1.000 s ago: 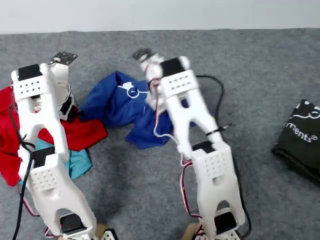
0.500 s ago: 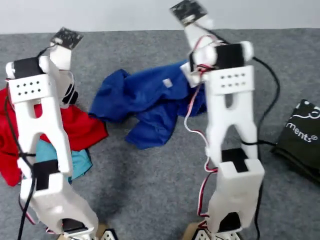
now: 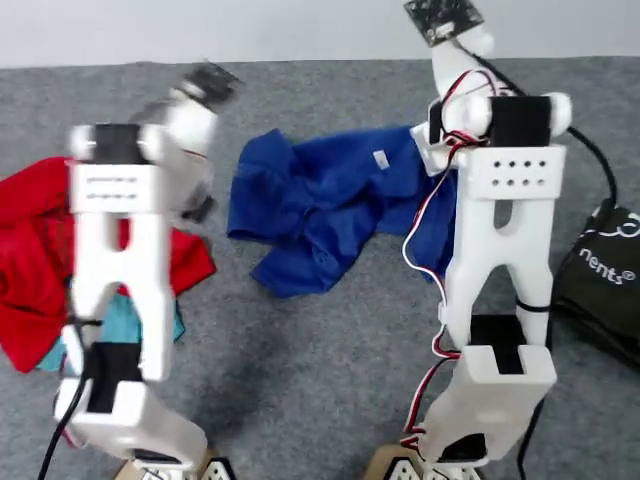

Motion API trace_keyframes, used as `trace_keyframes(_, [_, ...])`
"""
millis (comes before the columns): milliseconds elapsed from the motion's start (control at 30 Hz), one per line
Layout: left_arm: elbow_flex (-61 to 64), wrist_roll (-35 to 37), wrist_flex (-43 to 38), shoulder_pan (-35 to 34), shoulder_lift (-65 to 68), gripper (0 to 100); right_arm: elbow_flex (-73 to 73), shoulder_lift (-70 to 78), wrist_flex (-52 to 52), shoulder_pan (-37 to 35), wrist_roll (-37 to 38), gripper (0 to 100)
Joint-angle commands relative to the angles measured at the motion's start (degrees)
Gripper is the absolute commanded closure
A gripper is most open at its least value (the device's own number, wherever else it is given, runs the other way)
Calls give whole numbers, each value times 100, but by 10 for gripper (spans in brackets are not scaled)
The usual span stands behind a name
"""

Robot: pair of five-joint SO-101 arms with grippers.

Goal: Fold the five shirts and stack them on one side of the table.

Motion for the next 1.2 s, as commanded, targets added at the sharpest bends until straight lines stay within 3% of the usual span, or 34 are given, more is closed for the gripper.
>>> trace_keyframes(0, [198,18,-519,571,211,892,185,-365,224,40,62,989])
trace_keyframes(167, [207,18,-1108,1090,1064,817,378,-365,224,57,62,989])
trace_keyframes(300, [198,26,-1459,1345,1705,812,387,-365,224,57,62,989])
trace_keyframes(533, [-136,88,-1978,1327,2374,812,387,-356,224,57,62,989])
trace_keyframes(700, [-804,510,-2136,1266,2980,816,396,-347,224,48,53,989])
trace_keyframes(967, [-1912,580,-1609,1257,3569,999,396,-347,224,75,62,989])
trace_keyframes(1167, [-3073,571,-695,1248,3411,997,396,-356,224,136,62,989])
